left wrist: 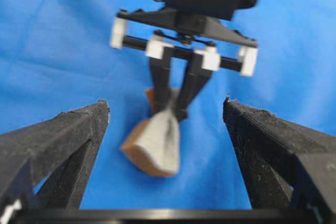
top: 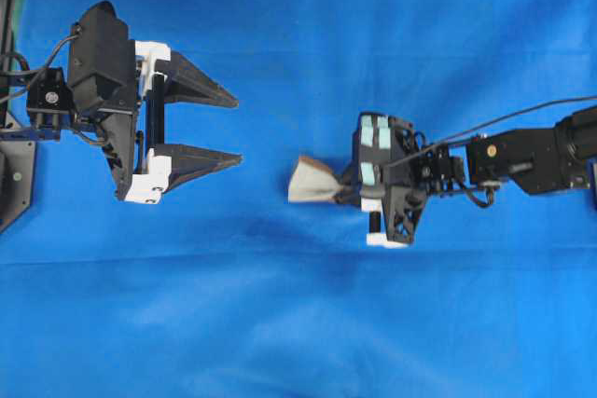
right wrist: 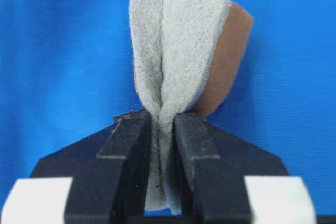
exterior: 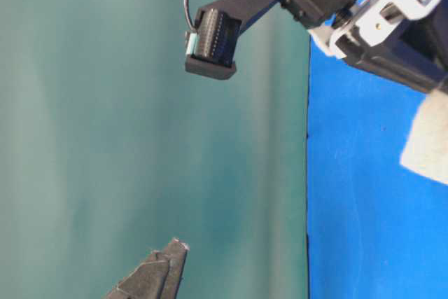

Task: Hand over the sponge with the left arm and wipe it with the right arm.
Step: 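Move the held sponge back and forth with the right gripper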

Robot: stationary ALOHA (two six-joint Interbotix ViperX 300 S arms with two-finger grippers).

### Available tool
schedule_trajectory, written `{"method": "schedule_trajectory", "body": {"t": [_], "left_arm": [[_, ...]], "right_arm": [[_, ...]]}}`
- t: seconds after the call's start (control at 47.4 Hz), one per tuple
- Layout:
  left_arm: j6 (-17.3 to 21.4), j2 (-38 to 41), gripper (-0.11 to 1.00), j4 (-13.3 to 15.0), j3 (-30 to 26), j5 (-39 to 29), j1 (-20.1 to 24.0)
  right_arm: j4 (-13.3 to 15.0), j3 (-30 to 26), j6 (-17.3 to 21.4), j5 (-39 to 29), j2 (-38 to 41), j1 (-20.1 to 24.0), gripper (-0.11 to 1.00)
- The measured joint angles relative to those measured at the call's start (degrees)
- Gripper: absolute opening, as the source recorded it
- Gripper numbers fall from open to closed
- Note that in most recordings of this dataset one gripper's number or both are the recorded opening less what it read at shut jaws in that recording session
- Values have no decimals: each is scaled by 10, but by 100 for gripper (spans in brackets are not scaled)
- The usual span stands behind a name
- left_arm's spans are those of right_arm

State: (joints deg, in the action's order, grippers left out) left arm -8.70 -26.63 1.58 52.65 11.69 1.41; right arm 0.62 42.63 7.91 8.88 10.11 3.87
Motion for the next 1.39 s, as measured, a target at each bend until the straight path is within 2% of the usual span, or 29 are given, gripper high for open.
{"method": "schedule_trajectory", "body": {"t": [0.148,0.274,0.464,0.675,0.78,0.886,1.012,1.16,1.392], "left_arm": [[0,1,87,0,0,0,0],[0,0,87,0,0,0,0],[0,0,87,0,0,0,0],[0,1,87,0,0,0,0],[-1,0,87,0,0,0,0],[0,1,87,-1,0,0,0],[0,1,87,0,0,1,0],[-1,0,87,-1,0,0,0],[0,0,87,0,2,1,0]], "right_arm": [[0,-2,-2,-7,0,5,20],[6,-1,-12,-17,-3,-15,20],[44,6,-37,-21,-11,-91,19],[87,-2,-78,-25,-12,-210,19],[97,-9,-95,-25,-11,-251,19],[98,-15,-104,-25,-11,-271,19],[98,-18,-103,-26,-12,-271,19],[98,-18,-86,-27,-11,-247,19],[70,-7,-54,-27,-11,-142,19]]}}
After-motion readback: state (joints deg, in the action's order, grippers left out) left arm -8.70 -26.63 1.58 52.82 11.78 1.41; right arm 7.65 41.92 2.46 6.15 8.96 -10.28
